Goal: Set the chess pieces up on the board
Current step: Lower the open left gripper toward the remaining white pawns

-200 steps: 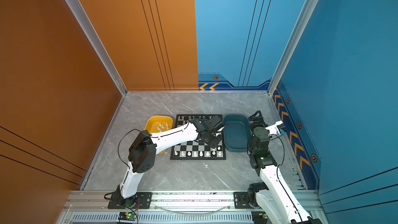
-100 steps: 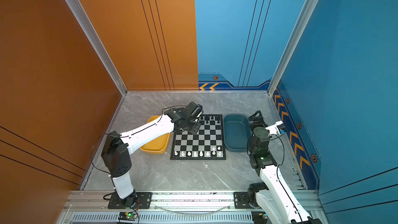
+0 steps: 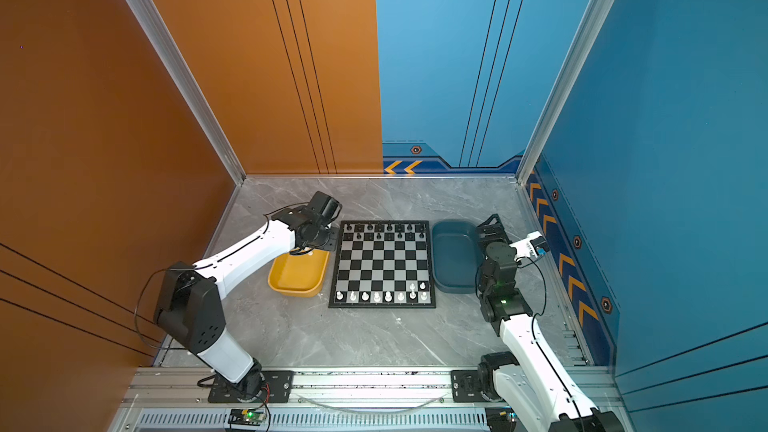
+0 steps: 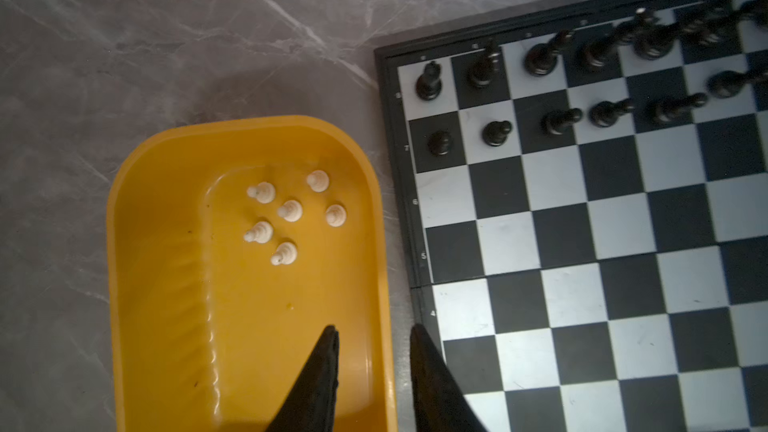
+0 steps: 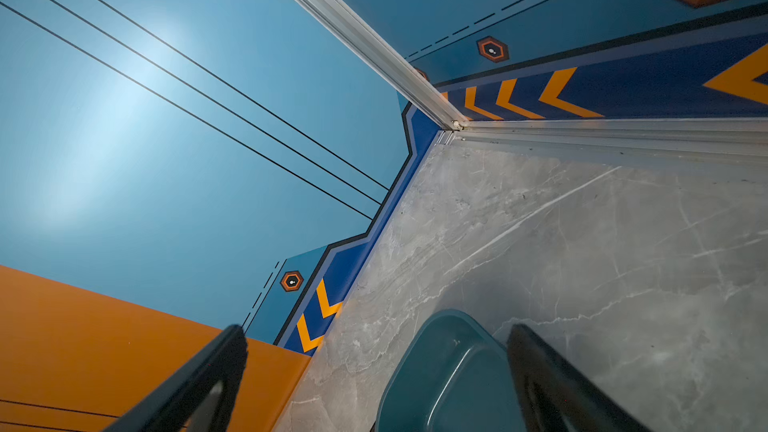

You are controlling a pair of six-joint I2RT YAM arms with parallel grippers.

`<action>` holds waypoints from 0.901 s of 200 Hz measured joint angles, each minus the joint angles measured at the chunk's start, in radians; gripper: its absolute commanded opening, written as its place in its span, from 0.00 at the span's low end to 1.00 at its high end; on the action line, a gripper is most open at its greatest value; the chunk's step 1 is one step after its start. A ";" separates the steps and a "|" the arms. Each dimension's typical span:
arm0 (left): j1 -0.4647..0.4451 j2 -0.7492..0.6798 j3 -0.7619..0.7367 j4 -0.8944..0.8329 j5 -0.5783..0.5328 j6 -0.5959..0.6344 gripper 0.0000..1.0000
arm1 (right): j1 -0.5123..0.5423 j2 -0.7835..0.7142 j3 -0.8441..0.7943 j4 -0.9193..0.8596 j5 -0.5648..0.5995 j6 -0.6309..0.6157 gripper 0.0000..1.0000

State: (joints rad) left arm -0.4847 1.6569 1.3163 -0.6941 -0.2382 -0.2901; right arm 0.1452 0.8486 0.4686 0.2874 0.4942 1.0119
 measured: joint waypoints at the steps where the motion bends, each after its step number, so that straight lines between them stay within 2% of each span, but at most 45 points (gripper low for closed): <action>1: 0.001 0.000 -0.001 0.000 -0.001 0.000 0.32 | 0.000 0.000 0.001 0.000 0.000 0.000 1.00; 102: 0.130 0.039 -0.074 0.053 -0.009 -0.018 0.30 | 0.001 0.035 0.016 0.000 0.000 0.000 1.00; 180: 0.177 0.112 -0.085 0.093 -0.005 -0.018 0.30 | 0.001 0.046 0.016 0.000 0.000 0.000 1.00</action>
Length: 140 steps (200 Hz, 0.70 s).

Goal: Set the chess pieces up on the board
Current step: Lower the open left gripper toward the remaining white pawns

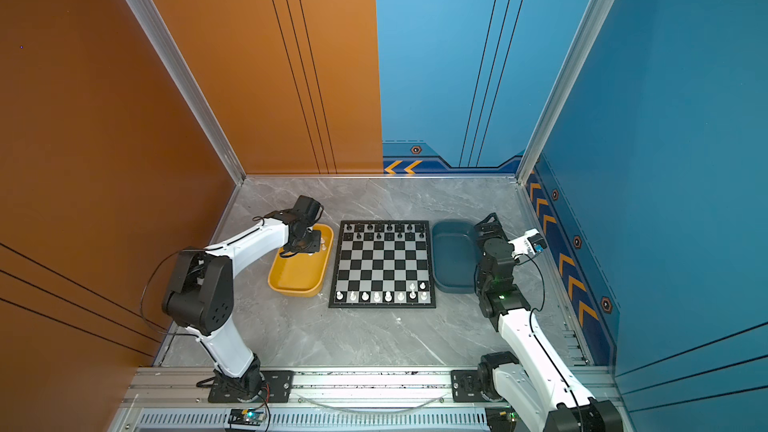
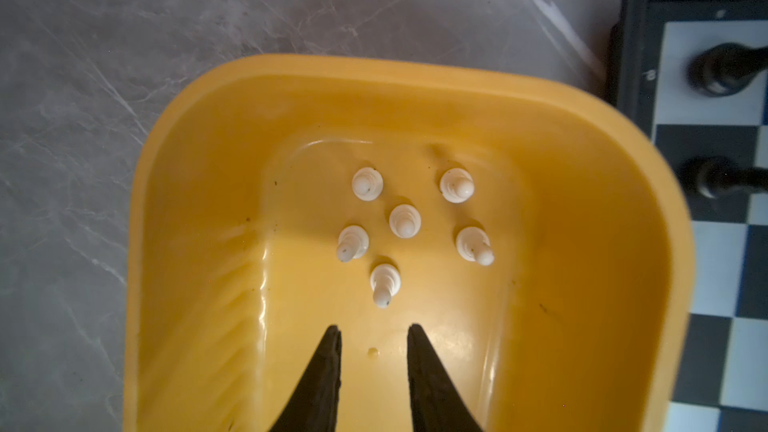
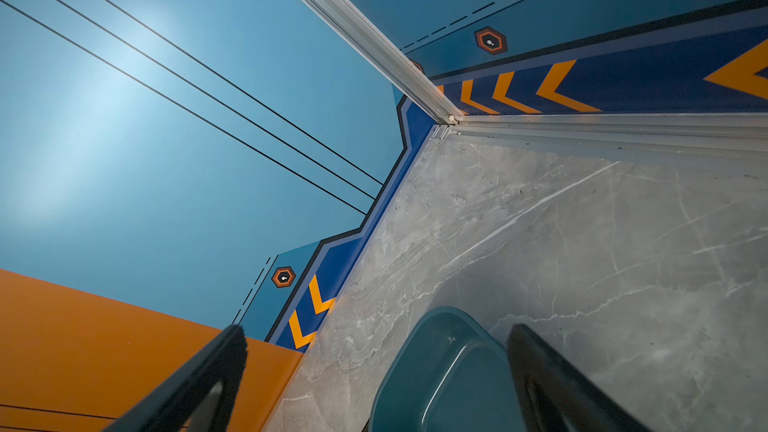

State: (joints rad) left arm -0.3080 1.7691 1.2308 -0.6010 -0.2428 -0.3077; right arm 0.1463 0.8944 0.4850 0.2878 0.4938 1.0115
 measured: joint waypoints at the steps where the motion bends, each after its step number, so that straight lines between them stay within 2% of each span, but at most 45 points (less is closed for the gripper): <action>1: 0.000 0.001 0.000 0.000 0.000 0.000 0.30 | 0.000 0.000 0.000 0.000 0.000 0.000 1.00; 140: 0.009 0.061 0.000 0.027 0.008 0.000 0.26 | 0.000 0.000 0.000 0.000 0.000 0.000 1.00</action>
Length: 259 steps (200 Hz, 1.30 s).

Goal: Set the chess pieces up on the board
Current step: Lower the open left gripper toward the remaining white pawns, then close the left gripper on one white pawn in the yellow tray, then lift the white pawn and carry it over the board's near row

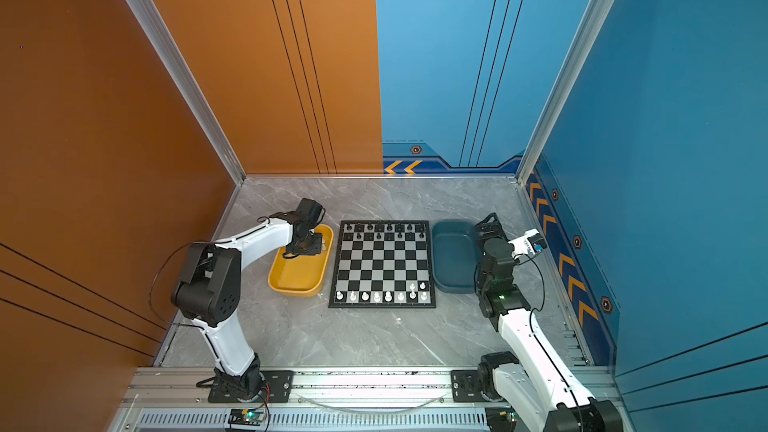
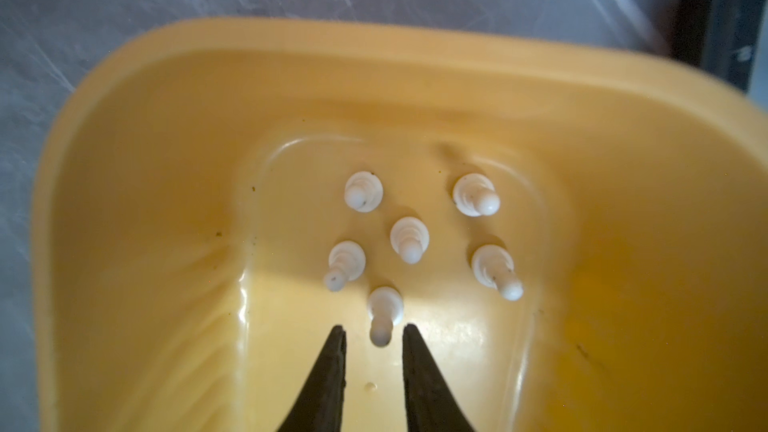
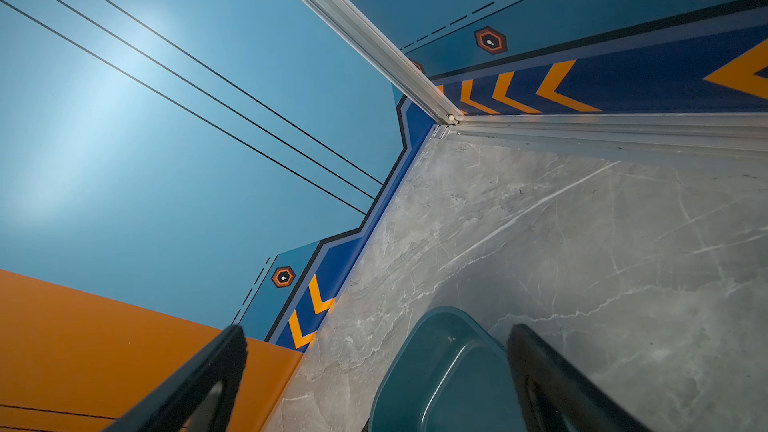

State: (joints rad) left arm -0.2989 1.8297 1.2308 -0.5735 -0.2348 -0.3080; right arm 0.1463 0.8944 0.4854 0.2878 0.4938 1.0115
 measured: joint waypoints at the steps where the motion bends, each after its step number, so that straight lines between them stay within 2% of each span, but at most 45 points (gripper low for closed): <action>1: 0.000 0.000 0.000 0.000 0.000 0.000 0.26 | 0.000 0.000 0.000 0.000 0.000 0.000 1.00; 106: 0.006 0.032 0.000 0.032 0.008 -0.005 0.21 | 0.000 0.000 0.000 0.000 0.000 0.000 1.00; 156: 0.006 0.043 0.001 0.033 0.011 -0.007 0.12 | 0.000 0.000 0.000 0.000 0.000 0.000 1.00; 188: 0.006 0.045 0.005 0.037 0.011 -0.009 0.00 | 0.000 0.000 0.000 0.000 0.000 0.000 1.00; 259: -0.005 -0.003 0.003 0.030 0.018 -0.011 0.00 | 0.000 0.001 0.000 0.000 0.000 0.000 1.00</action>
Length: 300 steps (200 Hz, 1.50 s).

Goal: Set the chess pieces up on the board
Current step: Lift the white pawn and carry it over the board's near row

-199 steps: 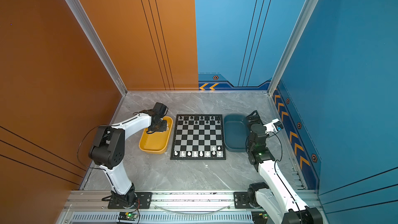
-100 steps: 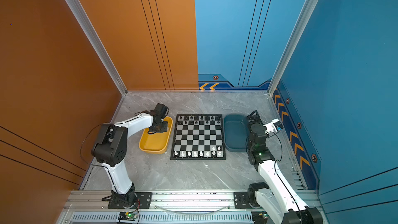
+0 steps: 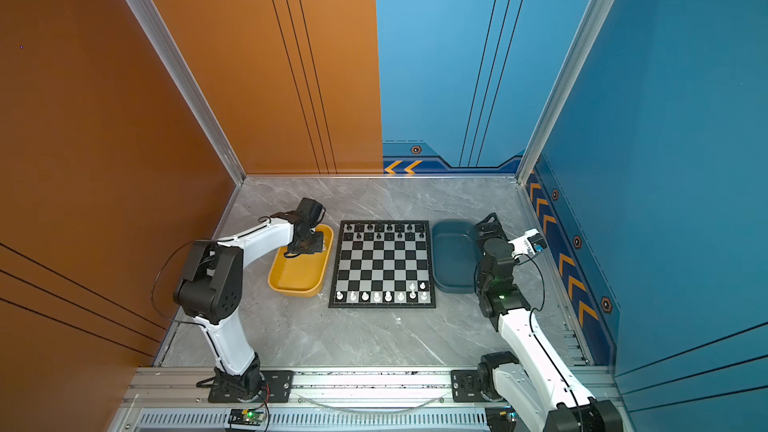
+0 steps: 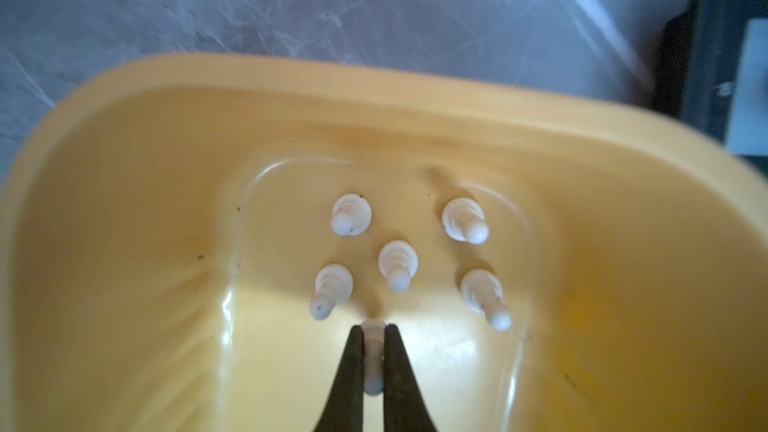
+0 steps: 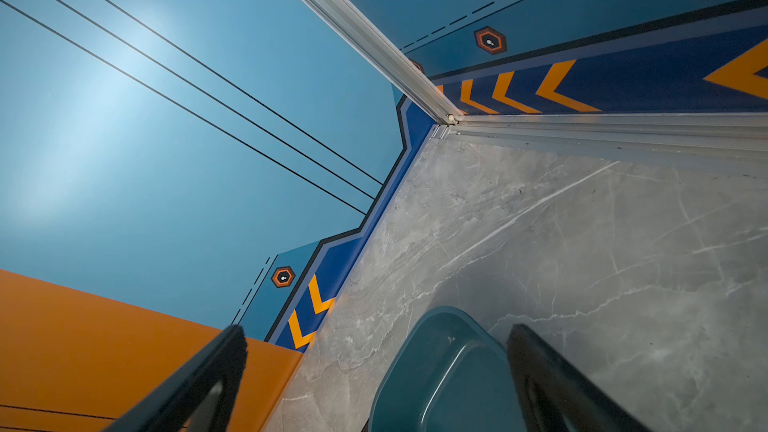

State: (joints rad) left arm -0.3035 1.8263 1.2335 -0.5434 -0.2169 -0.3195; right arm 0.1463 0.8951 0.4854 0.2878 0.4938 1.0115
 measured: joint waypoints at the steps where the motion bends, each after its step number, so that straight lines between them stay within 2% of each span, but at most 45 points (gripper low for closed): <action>1: 0.000 -0.002 0.000 0.000 0.000 0.000 0.00 | 0.000 0.000 0.000 0.000 0.000 0.000 1.00; 67: -0.115 -0.232 0.002 -0.034 0.007 0.001 0.00 | 0.000 -0.003 0.000 0.000 0.000 0.000 1.00; 121: -0.262 -0.254 0.045 -0.061 0.054 0.007 0.00 | 0.000 -0.012 0.000 0.000 0.000 0.000 1.00; 164: -0.384 -0.157 0.121 -0.070 0.122 0.009 0.00 | 0.000 -0.016 0.000 0.000 0.000 0.000 1.00; 221: -0.490 0.007 0.190 -0.075 0.211 0.010 0.00 | 0.000 -0.024 0.000 0.000 0.000 0.000 1.00; 300: -0.555 0.130 0.281 -0.077 0.280 0.016 0.00 | 0.000 -0.026 0.000 0.000 0.000 0.000 1.00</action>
State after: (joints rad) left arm -0.8589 1.9560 1.5146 -0.6209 0.0631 -0.3038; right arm 0.1459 0.8696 0.4854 0.2878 0.4942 1.0115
